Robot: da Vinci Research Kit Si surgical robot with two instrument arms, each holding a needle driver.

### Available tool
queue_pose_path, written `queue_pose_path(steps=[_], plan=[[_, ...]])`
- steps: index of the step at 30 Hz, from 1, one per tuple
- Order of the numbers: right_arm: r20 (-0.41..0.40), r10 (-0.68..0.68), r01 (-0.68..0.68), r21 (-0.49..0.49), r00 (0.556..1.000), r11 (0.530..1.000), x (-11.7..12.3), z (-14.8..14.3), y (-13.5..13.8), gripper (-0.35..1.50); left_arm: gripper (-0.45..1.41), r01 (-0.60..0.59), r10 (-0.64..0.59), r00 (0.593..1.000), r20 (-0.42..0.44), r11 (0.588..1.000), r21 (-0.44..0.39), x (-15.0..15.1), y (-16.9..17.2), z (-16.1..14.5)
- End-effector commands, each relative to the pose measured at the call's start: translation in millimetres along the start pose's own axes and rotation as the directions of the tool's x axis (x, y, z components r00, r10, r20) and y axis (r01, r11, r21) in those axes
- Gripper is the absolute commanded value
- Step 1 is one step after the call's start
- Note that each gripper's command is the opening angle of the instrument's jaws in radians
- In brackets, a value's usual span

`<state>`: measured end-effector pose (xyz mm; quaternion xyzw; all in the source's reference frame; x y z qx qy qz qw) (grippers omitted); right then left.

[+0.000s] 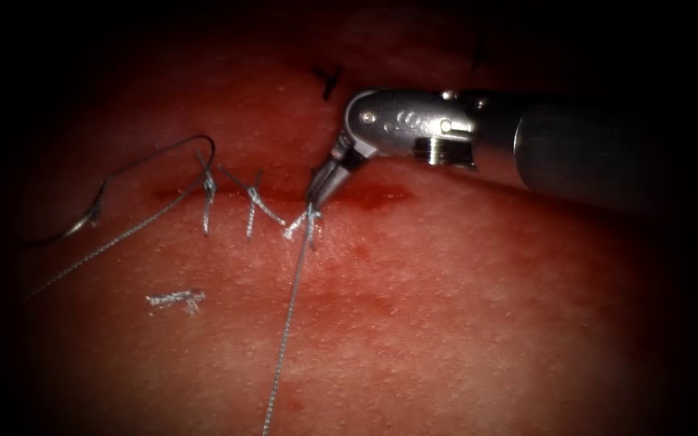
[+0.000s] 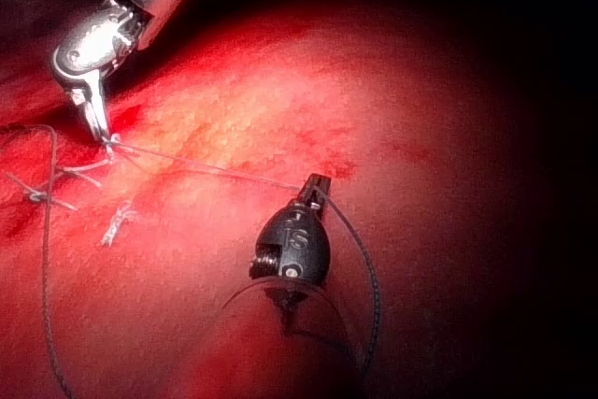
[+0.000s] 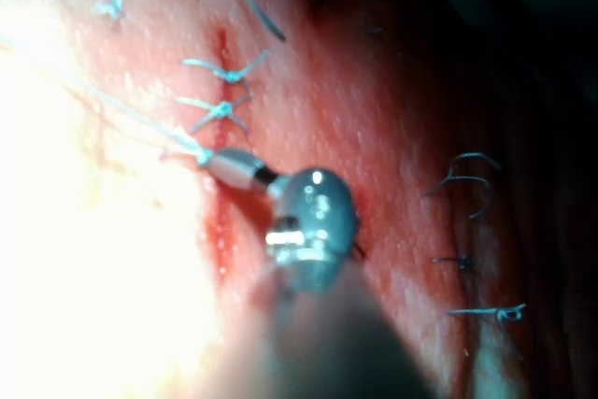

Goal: Wound Closure

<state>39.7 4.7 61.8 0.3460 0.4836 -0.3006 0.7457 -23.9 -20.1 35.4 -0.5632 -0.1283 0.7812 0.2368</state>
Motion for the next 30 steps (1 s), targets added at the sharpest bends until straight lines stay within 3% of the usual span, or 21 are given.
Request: queue_pose_path(steps=[1,9,11,12,16,18,19,20,21,22,28,30], plan=[[0.012,0.0,0.0,-0.018,1.0,1.0,-0.3,-0.5,1.5,-0.35,-0.45,-0.001,0.001,1.0,-0.002,1.0,0.001,-0.2,0.2,0.7],[0.022,0.151,-0.146,-0.155,0.988,0.977,-1.6,-2.0,2.3,-0.35,-0.45,-0.001,0.001,1.0,0.0,1.0,-0.001,0.1,0.8,0.8],[-0.002,0.279,-0.269,-0.263,0.96,0.926,-2.2,-2.1,2.3,-0.35,-0.45,-0.003,0.003,1.0,-0.001,1.0,-0.002,0.1,1.0,1.2],[-0.062,0.358,-0.357,-0.328,0.932,0.875,-2.6,-2.6,2.4,-0.35,-0.45,-0.005,0.005,1.0,-0.002,1.0,-0.003,0.1,1.2,1.3],[-0.212,0.477,-0.521,-0.411,0.853,0.748,-3.4,-3.7,2.1,-0.35,-0.45,-0.004,0.004,1.0,-0.003,1.0,-0.007,0.3,1.5,1.2],[-0.312,0.529,-0.614,-0.423,0.789,0.666,-3.8,-3.8,1.7,-0.35,-0.45,-0.003,0.003,1.0,-0.003,1.0,-0.008,0.5,1.6,1.1],[-0.418,0.555,-0.694,-0.418,0.719,0.586,-4.2,-4.1,1.5,-0.35,-0.45,-0.003,0.003,1.0,-0.003,1.0,-0.007,0.6,1.6,1.2],[-0.486,0.549,-0.733,-0.424,0.68,0.532,-4.4,-4.3,1.5,-0.35,-0.45,-0.003,0.003,1.0,-0.003,1.0,-0.007,0.6,1.6,1.3],[-0.486,0.549,-0.733,-0.424,0.68,0.532,-4.4,-4.3,1.5,-0.35,-0.45,-0.003,0.003,1.0,-0.003,1.0,-0.007,0.6,1.6,1.3],[-0.54,0.538,-0.762,-0.433,0.648,0.482,-4.5,-4.3,1.5,-0.35,-0.45,-0.004,0.004,1.0,-0.003,1.0,-0.009,0.6,1.6,1.4],[-0.553,0.559,-0.785,-0.474,0.618,0.399,-5.4,-2.0,1.0,-0.35,-0.45,-0.008,0.008,1.0,-0.005,1.0,-0.014,0.6,2.4,1.2],[-0.556,0.562,-0.789,-0.475,0.613,0.391,-5.8,-1.8,0.7,-0.35,-0.45,-0.017,0.016,1.0,-0.007,1.0,-0.019,1.1,2.4,1.2]])
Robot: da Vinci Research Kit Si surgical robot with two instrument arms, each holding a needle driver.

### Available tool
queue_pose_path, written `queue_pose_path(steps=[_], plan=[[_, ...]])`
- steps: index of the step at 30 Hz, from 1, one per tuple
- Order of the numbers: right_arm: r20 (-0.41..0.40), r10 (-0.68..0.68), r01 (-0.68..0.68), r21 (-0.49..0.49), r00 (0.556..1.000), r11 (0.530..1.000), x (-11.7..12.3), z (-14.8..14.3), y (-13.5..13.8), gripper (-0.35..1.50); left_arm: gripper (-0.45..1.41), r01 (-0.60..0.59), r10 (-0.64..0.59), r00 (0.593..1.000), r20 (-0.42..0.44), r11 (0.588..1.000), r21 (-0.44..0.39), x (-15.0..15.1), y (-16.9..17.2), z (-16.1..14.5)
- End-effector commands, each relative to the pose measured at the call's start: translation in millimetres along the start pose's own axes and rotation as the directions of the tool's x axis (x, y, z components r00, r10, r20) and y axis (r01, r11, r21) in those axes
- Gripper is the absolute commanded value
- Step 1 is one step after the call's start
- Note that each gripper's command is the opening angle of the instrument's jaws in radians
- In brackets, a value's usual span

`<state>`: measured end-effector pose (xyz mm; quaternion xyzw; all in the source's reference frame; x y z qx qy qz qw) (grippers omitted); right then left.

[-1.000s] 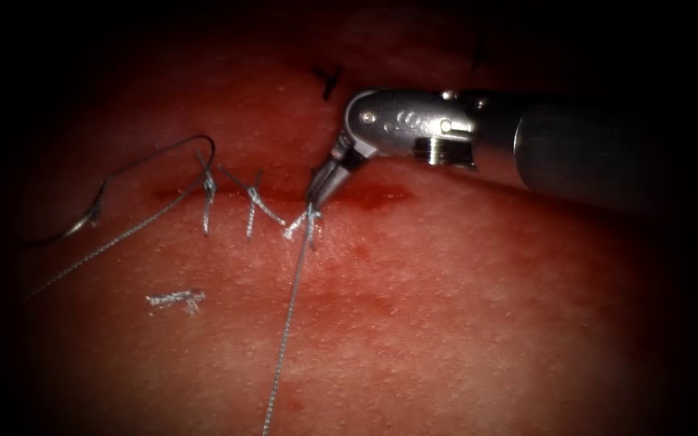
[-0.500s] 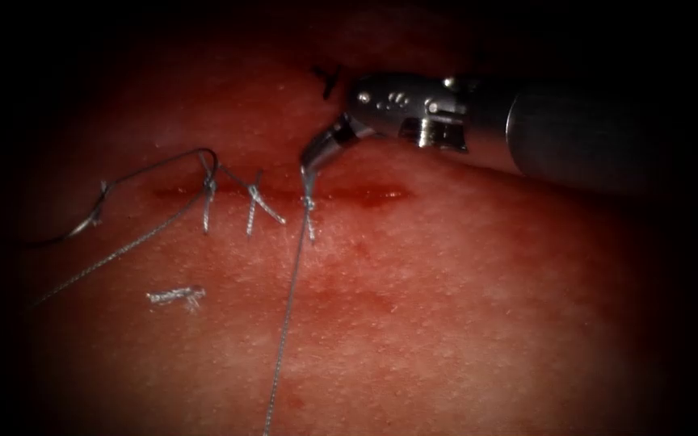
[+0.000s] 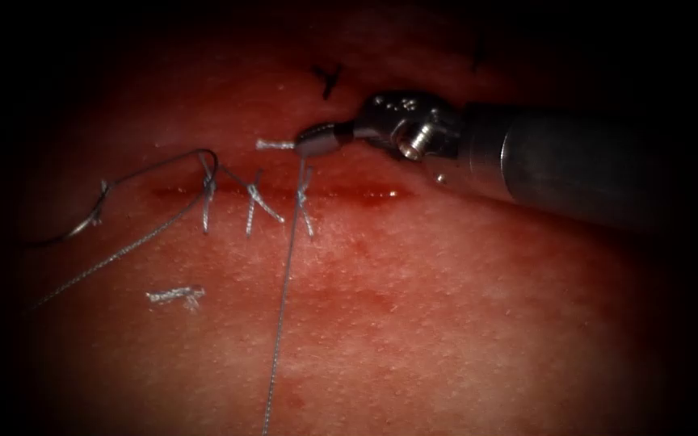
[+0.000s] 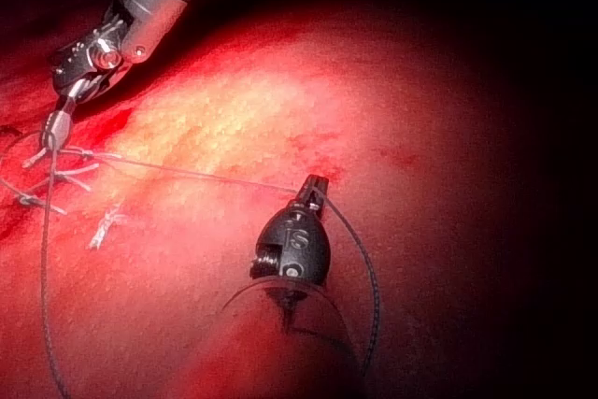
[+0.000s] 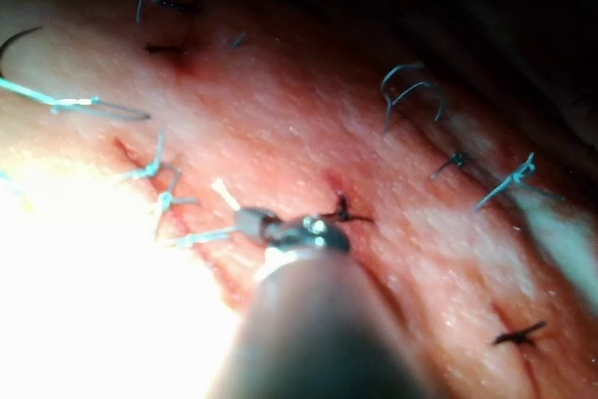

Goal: Wound Closure

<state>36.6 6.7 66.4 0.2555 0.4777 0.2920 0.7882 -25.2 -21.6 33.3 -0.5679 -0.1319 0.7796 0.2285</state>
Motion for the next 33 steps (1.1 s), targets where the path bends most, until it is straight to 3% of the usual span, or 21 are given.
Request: queue_pose_path(steps=[1,3,4,5,6,10,16,18,20,23,24,33], plan=[[-0.013,0.006,-0.006,-0.003,1.0,1.0,0.0,0.6,0.5,-0.35,-0.45,-0.01,0.01,1.0,-0.002,1.0,-0.003,0.1,-0.3,0.7],[-0.073,0.027,-0.028,-0.006,0.997,1.0,-0.3,0.1,0.4,-0.35,-0.45,-0.032,0.032,0.999,-0.007,0.999,-0.013,1.7,-1.2,0.5],[-0.086,0.034,-0.035,-0.01,0.996,0.999,-0.4,-0.2,0.2,-0.05,-0.45,-0.031,0.031,0.999,-0.009,0.999,-0.018,2.5,-1.7,0.4],[-0.099,0.034,-0.036,-0.019,0.995,0.999,-0.4,-0.5,0.1,0.42,-0.45,-0.031,0.031,0.999,-0.011,0.999,-0.021,3.2,-2.1,0.3],[-0.127,0.017,-0.022,-0.039,0.992,0.999,-0.5,-1.1,-0.4,1.06,-0.45,-0.036,0.035,0.999,-0.016,0.999,-0.029,4.6,-3.1,0.3],[-0.149,-0.035,0.024,-0.071,0.988,0.997,-0.7,-2.8,-1.7,1.26,-0.45,-0.049,0.048,0.999,-0.026,0.998,-0.039,8.4,-5.5,0.5],[-0.231,-0.128,0.096,-0.145,0.964,0.985,-0.9,-5.7,-4.9,1.29,-0.45,-0.083,0.081,0.996,-0.037,0.996,-0.042,13.7,-10.9,1.0],[-0.269,-0.183,0.152,-0.132,0.946,0.979,-1.7,-6.2,-8.1,1.13,-0.45,-0.105,0.105,0.994,-0.025,0.994,-0.001,14.9,-14.8,1.3],[-0.279,-0.23,0.199,-0.138,0.932,0.97,-1.9,-6.0,-10.4,1.01,-0.45,-0.114,0.115,0.993,-0.036,0.993,0.014,14.9,-17.9,1.6],[-0.306,-0.295,0.264,-0.14,0.905,0.954,-1.9,-5.2,-12.5,0.57,-0.45,-0.107,0.108,0.993,-0.049,0.994,0.028,14.1,-21.2,1.8],[-0.307,-0.306,0.274,-0.146,0.901,0.951,-1.8,-5.0,-12.7,0.52,-0.45,-0.107,0.108,0.993,-0.049,0.994,0.029,13.7,-22.1,1.8],[-0.364,-0.364,0.326,-0.163,0.857,0.931,-1.8,-0.3,-14.5,0.42,-0.45,-0.104,0.109,0.99,-0.094,0.993,0.062,11.2,-29.7,1.9]])
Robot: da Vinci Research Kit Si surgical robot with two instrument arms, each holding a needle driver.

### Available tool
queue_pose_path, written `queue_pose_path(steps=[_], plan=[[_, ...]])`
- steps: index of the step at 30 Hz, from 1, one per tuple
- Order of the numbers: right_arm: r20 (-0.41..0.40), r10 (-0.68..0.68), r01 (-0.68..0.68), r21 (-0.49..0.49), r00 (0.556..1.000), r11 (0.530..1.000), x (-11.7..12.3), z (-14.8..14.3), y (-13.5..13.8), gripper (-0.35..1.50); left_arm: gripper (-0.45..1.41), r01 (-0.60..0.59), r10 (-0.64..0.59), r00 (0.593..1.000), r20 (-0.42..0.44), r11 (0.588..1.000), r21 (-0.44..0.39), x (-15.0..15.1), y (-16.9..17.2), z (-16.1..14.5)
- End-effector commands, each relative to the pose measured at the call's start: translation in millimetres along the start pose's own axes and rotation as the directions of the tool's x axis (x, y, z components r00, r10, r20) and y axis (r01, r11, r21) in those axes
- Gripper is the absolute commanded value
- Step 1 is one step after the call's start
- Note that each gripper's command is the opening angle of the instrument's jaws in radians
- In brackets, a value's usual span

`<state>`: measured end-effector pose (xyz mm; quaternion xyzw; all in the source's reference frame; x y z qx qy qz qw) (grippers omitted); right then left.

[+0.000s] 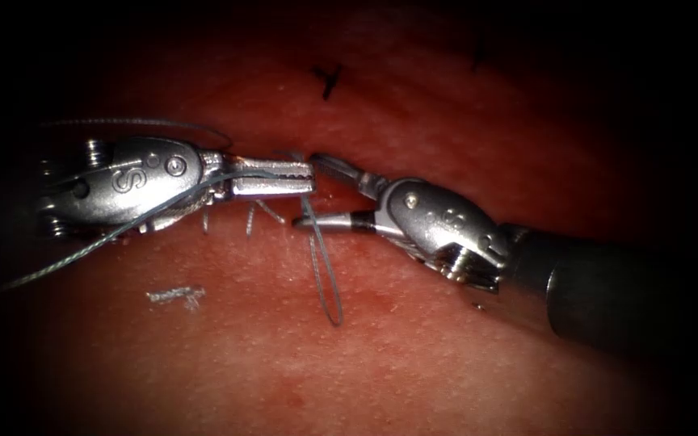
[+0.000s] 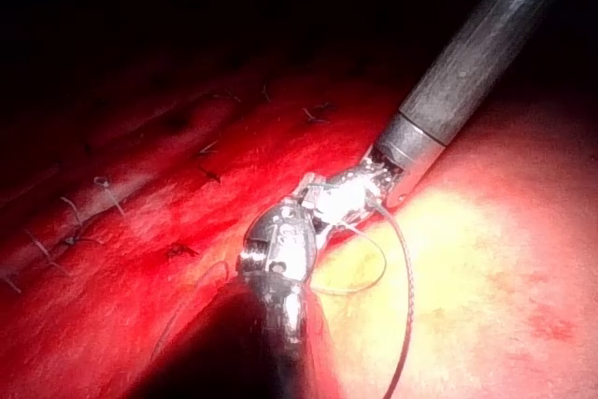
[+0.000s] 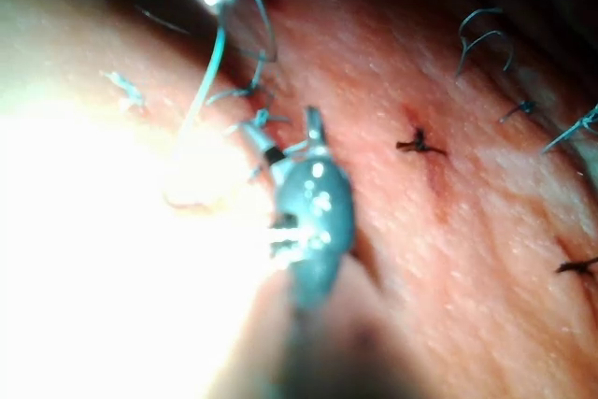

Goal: Wound Closure

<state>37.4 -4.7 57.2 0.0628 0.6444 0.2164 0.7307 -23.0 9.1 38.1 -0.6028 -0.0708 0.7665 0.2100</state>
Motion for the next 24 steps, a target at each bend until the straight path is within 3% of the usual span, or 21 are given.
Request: queue_pose_path(steps=[1,6,14,16,20,22,24], plan=[[-0.013,-0.004,0.004,0.013,1.0,1.0,-0.2,1.7,-0.6,0.4,-0.45,-0.01,0.01,1.0,-0.017,1.0,0.008,-0.3,-1.2,0.9],[-0.036,-0.01,0.012,0.058,0.999,0.998,0.0,2.4,-3.1,0.0,-0.45,-0.095,0.097,0.995,-0.022,0.992,0.078,-2.2,-4.3,2.1],[-0.092,-0.011,0.019,0.081,0.996,0.997,0.4,2.3,-3.5,-0.15,-0.45,-0.235,0.224,0.971,0.087,0.961,0.146,-6.6,-5.2,2.7],[-0.14,-0.006,0.018,0.083,0.99,0.996,0.4,2.4,-3.3,-0.22,-0.45,-0.268,0.249,0.96,0.129,0.951,0.155,-8.2,-5.1,2.4],[-0.222,0.002,0.017,0.084,0.975,0.996,0.5,2.5,-3.2,-0.18,-0.45,-0.301,0.275,0.947,0.165,0.939,0.165,-9.9,-5.0,1.9],[-0.346,0.03,0.011,0.116,0.938,0.993,0.6,2.5,-3.3,-0.22,-0.45,-0.315,0.286,0.942,0.177,0.934,0.167,-10.8,-4.8,1.5],[-0.401,0.056,0.003,0.143,0.915,0.99,0.9,2.4,-3.1,-0.35,-0.45,-0.323,0.292,0.939,0.184,0.931,0.172,-11.6,-4.4,1.2]])
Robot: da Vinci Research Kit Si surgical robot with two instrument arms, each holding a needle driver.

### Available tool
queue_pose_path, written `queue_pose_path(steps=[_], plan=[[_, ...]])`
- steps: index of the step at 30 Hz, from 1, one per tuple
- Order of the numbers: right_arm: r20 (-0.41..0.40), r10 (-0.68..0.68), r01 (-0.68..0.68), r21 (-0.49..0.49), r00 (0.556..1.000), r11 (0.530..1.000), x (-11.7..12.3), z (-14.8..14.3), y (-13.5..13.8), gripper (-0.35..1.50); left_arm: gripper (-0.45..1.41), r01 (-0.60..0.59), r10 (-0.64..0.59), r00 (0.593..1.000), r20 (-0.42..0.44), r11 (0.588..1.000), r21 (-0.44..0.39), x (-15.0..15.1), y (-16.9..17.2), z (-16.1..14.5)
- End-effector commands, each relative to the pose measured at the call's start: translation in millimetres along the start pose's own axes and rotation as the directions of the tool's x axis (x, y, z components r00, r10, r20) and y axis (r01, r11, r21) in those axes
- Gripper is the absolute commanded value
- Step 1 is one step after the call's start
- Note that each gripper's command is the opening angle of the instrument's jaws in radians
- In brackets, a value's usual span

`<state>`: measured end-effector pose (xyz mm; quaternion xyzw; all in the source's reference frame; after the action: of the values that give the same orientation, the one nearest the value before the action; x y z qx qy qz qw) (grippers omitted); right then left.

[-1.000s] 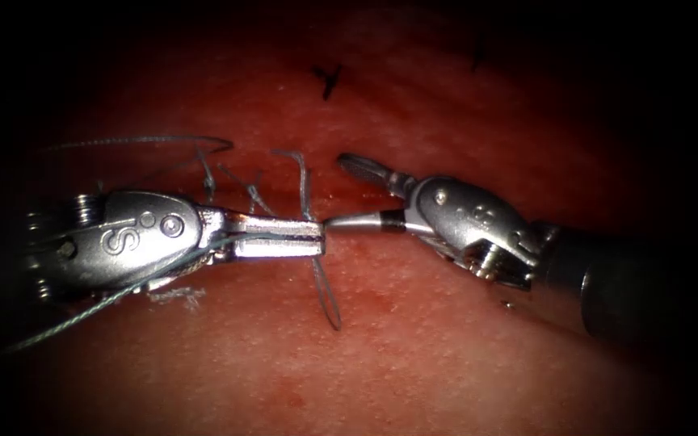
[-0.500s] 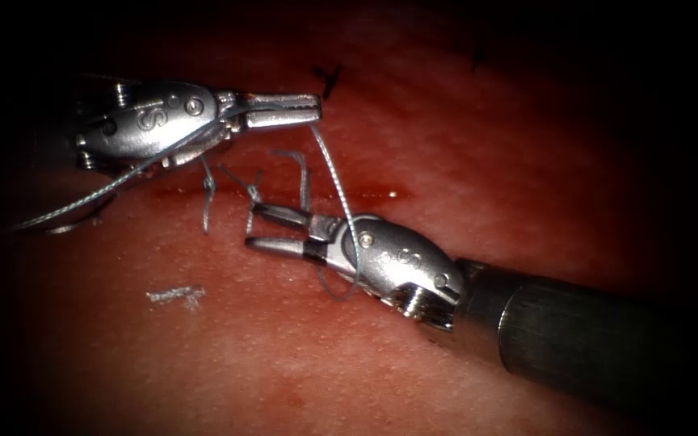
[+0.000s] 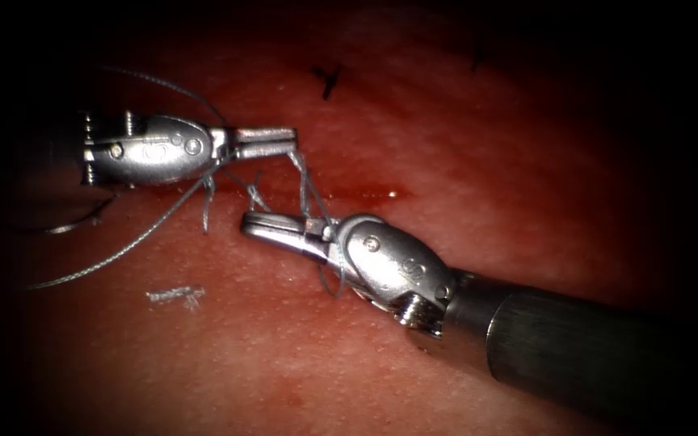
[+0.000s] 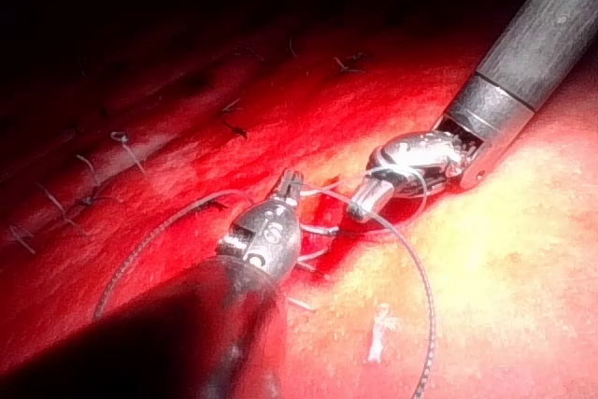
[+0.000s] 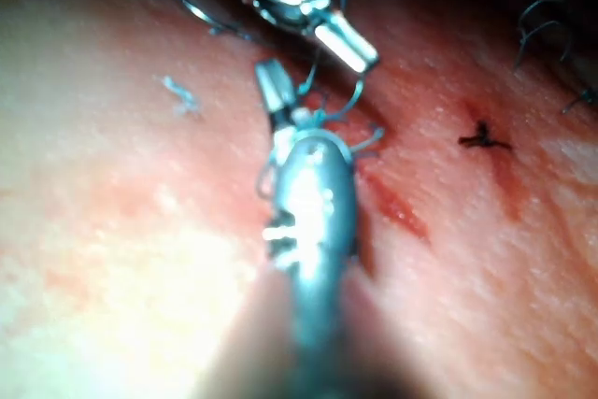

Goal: Wound Closure

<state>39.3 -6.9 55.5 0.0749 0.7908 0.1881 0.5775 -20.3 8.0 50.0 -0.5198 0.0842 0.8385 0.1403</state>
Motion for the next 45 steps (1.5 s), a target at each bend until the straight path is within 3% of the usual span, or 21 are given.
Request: queue_pose_path(steps=[1,9,12,13,18,22,24,26,29,31,37,45], plan=[[-0.015,0.013,-0.012,0.004,1.0,1.0,-0.3,1.1,0.2,-0.35,-0.45,-0.004,0.004,1.0,0.0,1.0,0.005,-0.3,0.0,0.8],[-0.037,0.052,-0.054,-0.069,0.998,0.996,-0.1,1.0,1.3,-0.33,-0.45,-0.032,0.032,0.999,-0.011,0.999,-0.006,-2.1,3.2,0.0],[-0.034,0.102,-0.106,-0.132,0.994,0.986,-0.1,0.7,1.9,-0.13,-0.45,-0.042,0.042,0.999,-0.011,0.999,-0.016,-2.6,4.4,-0.2],[-0.023,0.121,-0.123,-0.17,0.992,0.978,-0.1,0.5,2.1,0.02,-0.45,-0.047,0.046,0.999,-0.018,0.999,-0.02,-2.8,5.0,-0.4],[0.029,0.128,-0.115,-0.286,0.991,0.951,0.0,-0.2,2.7,0.12,-0.45,-0.054,0.053,0.998,-0.021,0.998,-0.026,-2.8,6.5,-0.9],[0.156,0.148,-0.078,-0.385,0.977,0.919,0.0,0.0,3.5,0.15,-0.45,-0.05,0.049,0.998,-0.027,0.998,-0.032,-1.8,7.5,-1.1],[0.262,0.144,-0.024,-0.414,0.954,0.91,-0.1,0.2,4.1,0.2,-0.45,-0.046,0.045,0.999,-0.03,0.998,-0.036,-1.0,8.1,-1.3],[0.323,0.138,0.018,-0.438,0.936,0.899,-0.5,0.5,4.6,0.47,-0.45,-0.043,0.042,0.999,-0.032,0.998,-0.038,-0.3,8.5,-1.4],[0.387,0.147,0.048,-0.451,0.91,0.891,-1.2,0.8,5.1,0.51,-0.45,-0.037,0.036,0.999,-0.033,0.998,-0.041,0.7,8.9,-1.6],[0.471,0.164,0.086,-0.464,0.867,0.881,-2.4,1.6,5.5,0.51,-0.45,-0.036,0.034,0.999,-0.033,0.998,-0.042,1.8,9.1,-1.9],[0.573,0.191,0.128,-0.469,0.797,0.874,-4.0,2.3,5.4,0.46,-0.45,-0.035,0.034,0.999,-0.035,0.998,-0.045,2.1,9.5,-2.1],[0.603,0.219,0.17,-0.52,0.767,0.837,-4.2,1.9,5.4,0.44,-0.45,-0.038,0.036,0.999,-0.038,0.998,-0.05,2.1,9.9,-2.8]])
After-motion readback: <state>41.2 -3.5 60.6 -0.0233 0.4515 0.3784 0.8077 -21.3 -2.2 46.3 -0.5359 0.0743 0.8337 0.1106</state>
